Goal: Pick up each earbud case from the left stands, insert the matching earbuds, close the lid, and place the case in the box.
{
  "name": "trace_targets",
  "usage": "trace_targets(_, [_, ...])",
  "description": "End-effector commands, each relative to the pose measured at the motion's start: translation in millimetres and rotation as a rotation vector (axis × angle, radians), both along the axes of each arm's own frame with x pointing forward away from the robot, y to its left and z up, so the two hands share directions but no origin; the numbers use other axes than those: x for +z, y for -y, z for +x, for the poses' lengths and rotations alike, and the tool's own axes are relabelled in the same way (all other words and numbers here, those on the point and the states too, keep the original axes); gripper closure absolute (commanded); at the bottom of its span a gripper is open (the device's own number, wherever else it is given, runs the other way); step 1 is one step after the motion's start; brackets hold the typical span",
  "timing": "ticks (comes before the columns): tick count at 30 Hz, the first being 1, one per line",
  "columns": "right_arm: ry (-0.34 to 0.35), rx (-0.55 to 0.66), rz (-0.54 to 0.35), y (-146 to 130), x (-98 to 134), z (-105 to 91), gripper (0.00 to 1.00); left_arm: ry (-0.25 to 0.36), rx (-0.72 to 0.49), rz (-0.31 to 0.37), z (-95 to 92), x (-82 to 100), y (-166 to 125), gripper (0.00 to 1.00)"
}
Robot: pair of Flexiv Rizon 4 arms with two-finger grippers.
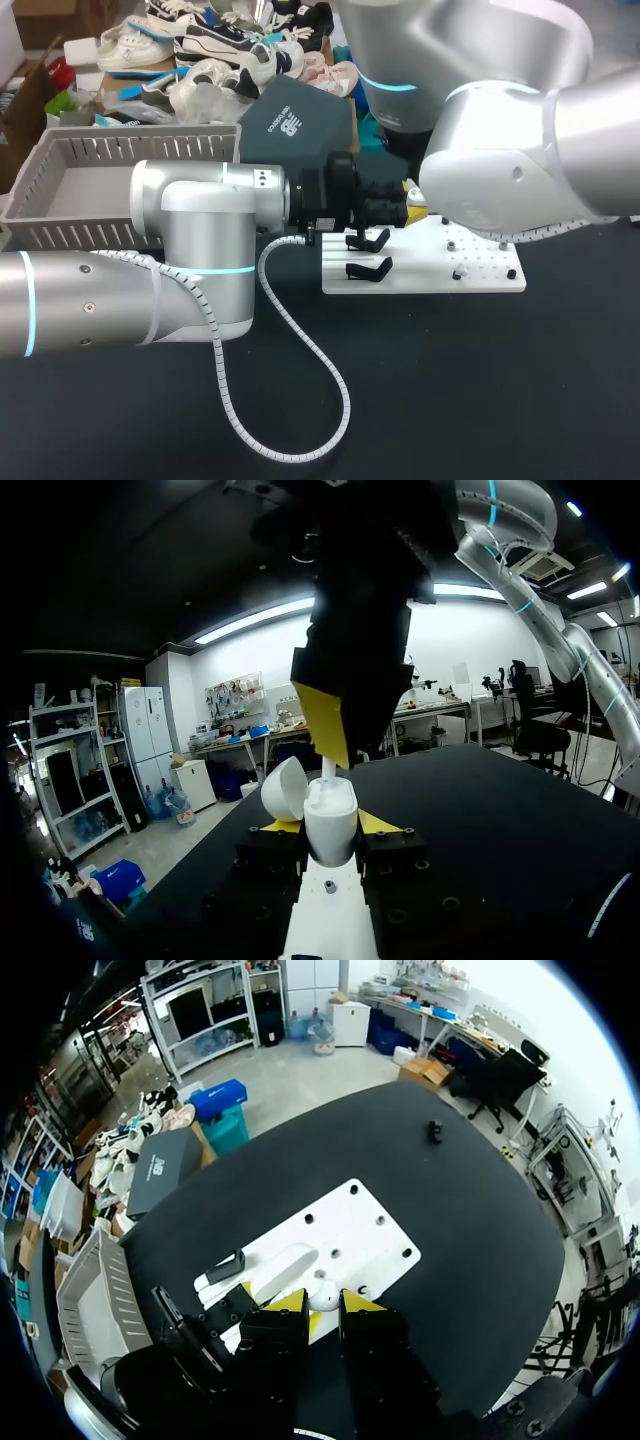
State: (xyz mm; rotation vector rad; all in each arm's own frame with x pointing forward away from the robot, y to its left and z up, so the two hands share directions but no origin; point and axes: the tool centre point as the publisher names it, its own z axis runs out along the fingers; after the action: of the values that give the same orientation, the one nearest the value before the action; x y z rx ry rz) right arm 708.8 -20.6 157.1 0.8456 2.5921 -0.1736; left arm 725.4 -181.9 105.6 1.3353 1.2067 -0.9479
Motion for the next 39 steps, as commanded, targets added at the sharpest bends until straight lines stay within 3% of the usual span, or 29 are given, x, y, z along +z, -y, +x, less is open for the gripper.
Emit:
trace_targets(1, [-0.001, 0.001, 0.001, 0, -1, 1.3, 1.0, 0.002, 0.001, -0.004, 0.4, -1.1, 0, 1.0])
trace_targets(34, [-0.015, 0.005, 0.046, 1, -16, 3.1, 1.0, 0.002, 0.001, -0.004, 0.4, -1.1, 0, 1.0])
trace_targets(36, [-0.013, 0.006, 0.045, 2, -16, 3.0, 0.75, 0.002, 0.001, -0.004, 0.4, -1.1, 0, 1.0])
trace_targets(39, [-0.001, 0.01, 0.047, 3, -15, 2.6, 0.55, 0.002, 0.001, -0.004, 0.4, -1.1, 0, 1.0])
